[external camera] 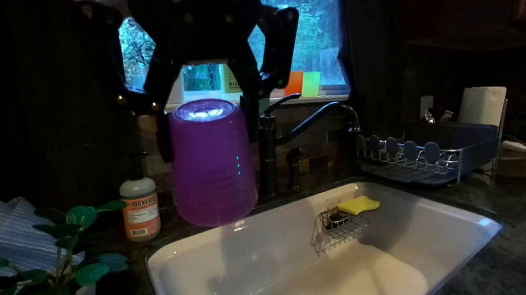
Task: Put the purple cup inside the drying rack
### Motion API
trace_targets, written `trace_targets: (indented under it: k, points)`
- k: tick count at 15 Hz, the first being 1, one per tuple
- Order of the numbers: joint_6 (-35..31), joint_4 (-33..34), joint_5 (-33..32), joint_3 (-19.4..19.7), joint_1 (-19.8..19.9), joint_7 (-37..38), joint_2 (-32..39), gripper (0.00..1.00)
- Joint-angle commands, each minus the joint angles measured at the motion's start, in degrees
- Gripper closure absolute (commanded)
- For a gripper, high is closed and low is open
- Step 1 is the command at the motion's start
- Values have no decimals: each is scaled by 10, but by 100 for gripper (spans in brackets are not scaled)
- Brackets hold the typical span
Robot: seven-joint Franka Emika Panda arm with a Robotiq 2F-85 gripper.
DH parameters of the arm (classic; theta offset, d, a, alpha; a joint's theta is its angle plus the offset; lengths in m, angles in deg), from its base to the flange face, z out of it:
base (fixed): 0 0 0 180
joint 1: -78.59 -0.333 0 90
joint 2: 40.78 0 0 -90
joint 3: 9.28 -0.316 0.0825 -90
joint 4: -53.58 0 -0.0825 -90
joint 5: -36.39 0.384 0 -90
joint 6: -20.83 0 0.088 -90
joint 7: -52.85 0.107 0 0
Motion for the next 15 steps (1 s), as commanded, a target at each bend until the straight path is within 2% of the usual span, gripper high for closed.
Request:
trace_targets:
  k: [1,4,6,9,12,13,15]
  points:
    - [3,4,-5,-30,30,2,8,55]
    - [96,-49,-70,-37,37,73,-86,55]
    - [172,-55,-90,-58,49,106,-126,55]
    - [308,-60,-95,-103,75,150,-201,55]
    - [423,-90,-65,-140,111,191,-295,55]
    - [396,-37,-76,-150,121,152,-231,30]
    - [422,-60,-70,-162,136,159,-279,30]
